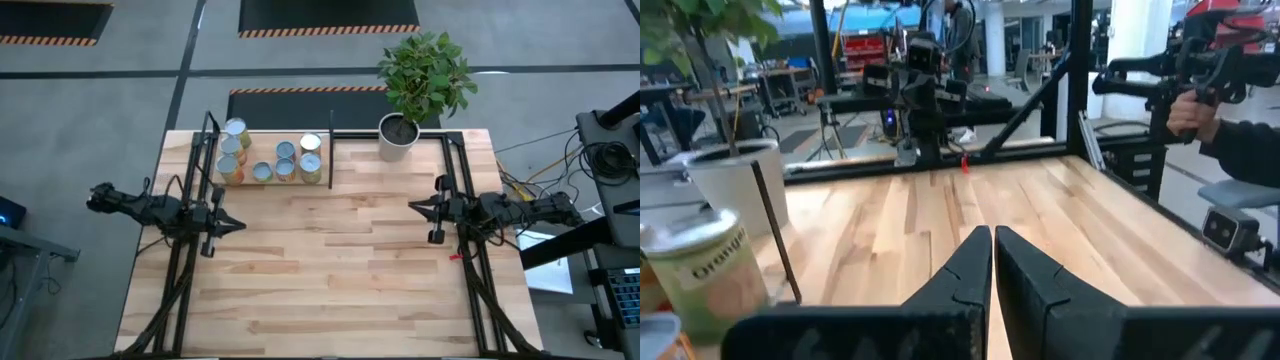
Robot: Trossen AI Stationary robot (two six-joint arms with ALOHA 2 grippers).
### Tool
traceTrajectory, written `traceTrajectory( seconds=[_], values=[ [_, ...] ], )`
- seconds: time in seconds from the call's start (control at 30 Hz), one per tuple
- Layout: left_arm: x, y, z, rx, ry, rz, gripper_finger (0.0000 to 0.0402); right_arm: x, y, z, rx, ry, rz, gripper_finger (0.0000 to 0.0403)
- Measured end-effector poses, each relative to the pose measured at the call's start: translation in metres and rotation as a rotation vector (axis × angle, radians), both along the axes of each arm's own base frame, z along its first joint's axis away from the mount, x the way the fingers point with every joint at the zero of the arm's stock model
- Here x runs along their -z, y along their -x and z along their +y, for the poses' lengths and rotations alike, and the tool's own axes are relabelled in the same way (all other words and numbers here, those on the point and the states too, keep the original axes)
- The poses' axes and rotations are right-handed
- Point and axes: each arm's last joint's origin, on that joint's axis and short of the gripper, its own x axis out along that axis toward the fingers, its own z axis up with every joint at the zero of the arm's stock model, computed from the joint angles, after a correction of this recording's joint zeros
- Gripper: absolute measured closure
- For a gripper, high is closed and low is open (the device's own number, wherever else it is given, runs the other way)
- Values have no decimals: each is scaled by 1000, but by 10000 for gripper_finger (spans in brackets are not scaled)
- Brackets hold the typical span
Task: Pick and place cans onto a shelf
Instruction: Return to Home Position
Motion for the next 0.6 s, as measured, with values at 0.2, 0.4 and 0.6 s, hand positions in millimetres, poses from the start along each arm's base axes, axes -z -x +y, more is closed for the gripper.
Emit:
traceTrajectory(
  seconds=[0.2,0.4,0.6],
  values=[
    [16,-4,-1,-1,2,42,401,11,-3,0,8,-15,29,390],
    [20,-6,-2,12,-20,19,401,12,-3,-1,38,-60,25,390],
    [20,-7,-1,-45,-38,19,401,13,-5,-2,53,80,64,390]
  ],
)
